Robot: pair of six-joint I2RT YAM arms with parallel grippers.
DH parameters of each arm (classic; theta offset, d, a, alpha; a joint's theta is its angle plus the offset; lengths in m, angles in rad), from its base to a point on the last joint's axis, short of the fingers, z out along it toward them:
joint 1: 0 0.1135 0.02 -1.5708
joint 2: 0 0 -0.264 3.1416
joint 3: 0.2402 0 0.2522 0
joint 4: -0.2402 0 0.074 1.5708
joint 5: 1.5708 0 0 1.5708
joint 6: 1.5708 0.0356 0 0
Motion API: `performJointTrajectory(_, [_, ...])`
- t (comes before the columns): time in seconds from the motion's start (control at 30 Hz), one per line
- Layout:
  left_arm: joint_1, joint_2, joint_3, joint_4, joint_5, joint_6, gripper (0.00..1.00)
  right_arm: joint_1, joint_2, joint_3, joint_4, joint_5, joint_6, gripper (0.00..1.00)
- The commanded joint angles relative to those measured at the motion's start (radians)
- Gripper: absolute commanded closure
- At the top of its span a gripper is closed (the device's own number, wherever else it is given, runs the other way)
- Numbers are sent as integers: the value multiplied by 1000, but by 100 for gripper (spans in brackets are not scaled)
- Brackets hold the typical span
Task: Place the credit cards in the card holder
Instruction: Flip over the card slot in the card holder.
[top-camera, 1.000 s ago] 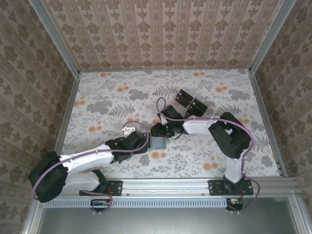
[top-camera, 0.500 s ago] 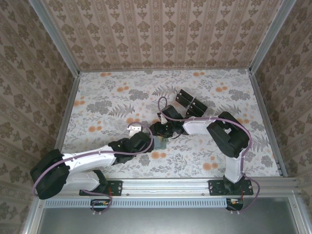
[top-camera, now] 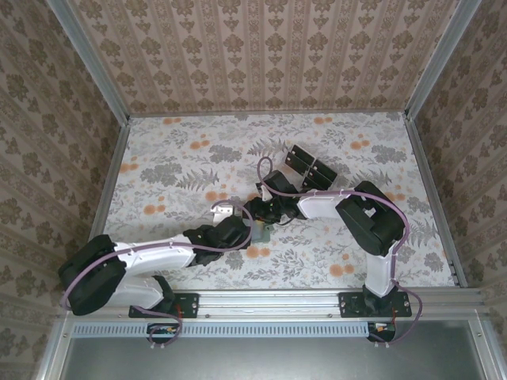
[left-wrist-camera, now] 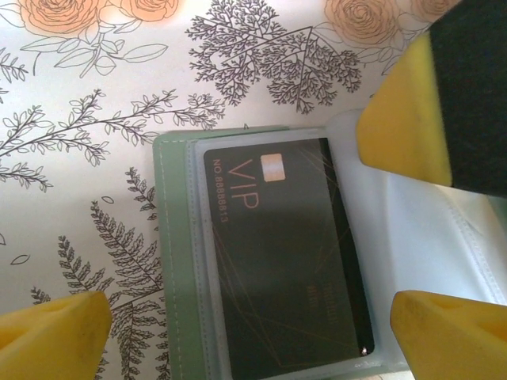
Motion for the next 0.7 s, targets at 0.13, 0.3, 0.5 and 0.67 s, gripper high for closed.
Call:
performJointTrajectory(0.13, [-11, 68, 24, -15, -67, -1, 0, 9, 43, -26, -38, -28, 18, 52])
performJointTrajectory(0.3, [-10, 85, 18, -44, -78, -39, 0, 8, 31, -23, -51, -30, 11, 53])
performJointTrajectory(0.5, [-12, 65, -10, -55, -91, -86, 0, -13, -56, -45, -71, 8, -8, 52])
performJointTrajectory(0.67, [-12, 53, -24, -53, -95, -102, 0, -23, -144, -63, -107, 59, -25, 52])
